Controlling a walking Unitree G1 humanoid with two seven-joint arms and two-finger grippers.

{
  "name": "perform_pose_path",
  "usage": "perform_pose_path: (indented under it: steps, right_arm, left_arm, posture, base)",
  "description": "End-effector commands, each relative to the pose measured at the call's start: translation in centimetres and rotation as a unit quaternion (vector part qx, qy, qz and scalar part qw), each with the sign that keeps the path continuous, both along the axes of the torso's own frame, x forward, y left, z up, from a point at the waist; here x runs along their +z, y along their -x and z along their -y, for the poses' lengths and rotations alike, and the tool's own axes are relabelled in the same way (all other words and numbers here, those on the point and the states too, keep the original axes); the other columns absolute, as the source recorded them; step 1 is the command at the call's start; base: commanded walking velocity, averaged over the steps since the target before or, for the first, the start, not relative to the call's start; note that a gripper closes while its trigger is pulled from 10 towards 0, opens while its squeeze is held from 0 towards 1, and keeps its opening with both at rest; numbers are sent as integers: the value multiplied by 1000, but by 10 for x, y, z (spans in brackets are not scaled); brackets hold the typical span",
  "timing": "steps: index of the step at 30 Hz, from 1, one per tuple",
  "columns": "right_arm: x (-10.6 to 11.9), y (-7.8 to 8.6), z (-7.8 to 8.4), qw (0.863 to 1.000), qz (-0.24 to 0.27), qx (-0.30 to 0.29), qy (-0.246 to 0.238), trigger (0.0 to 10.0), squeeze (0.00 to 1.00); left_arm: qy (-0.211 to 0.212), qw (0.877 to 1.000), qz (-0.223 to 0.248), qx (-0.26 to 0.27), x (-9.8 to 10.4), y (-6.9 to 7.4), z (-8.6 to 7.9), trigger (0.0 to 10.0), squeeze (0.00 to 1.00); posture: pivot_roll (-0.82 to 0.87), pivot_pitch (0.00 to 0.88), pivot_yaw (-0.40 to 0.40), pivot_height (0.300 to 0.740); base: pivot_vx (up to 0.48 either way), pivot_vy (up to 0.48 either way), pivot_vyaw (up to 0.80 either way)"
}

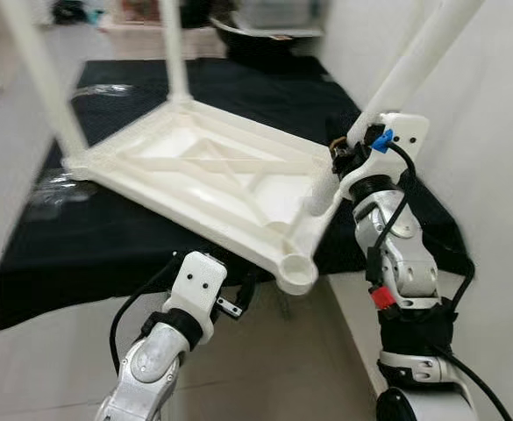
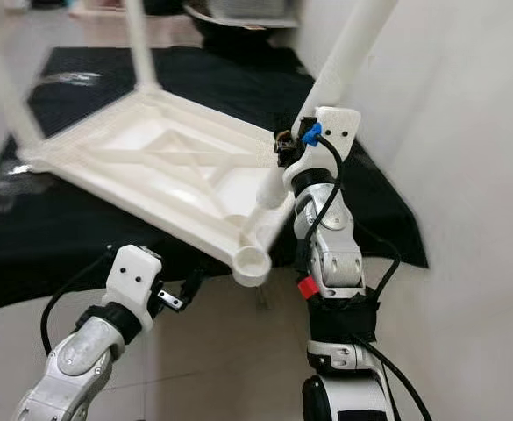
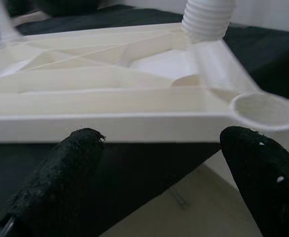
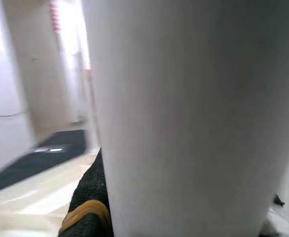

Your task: Building children table

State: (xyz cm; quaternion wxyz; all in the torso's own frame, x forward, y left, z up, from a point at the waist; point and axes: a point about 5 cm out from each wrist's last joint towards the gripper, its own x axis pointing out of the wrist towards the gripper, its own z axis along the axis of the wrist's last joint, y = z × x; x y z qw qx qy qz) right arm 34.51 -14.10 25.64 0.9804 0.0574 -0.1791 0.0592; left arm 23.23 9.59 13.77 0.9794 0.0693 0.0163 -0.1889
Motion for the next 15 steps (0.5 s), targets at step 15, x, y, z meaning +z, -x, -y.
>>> perform_pose_path:
  steps: [15]
  right_arm:
    - [-48,23,-9,931,-178,314,-61,10000,0]
  left_arm:
    - [-2,1000,-27,-8,-17,5,-2,10000,0]
  posture:
    - [51,0,-88,740]
  base:
    - [0,0,0]
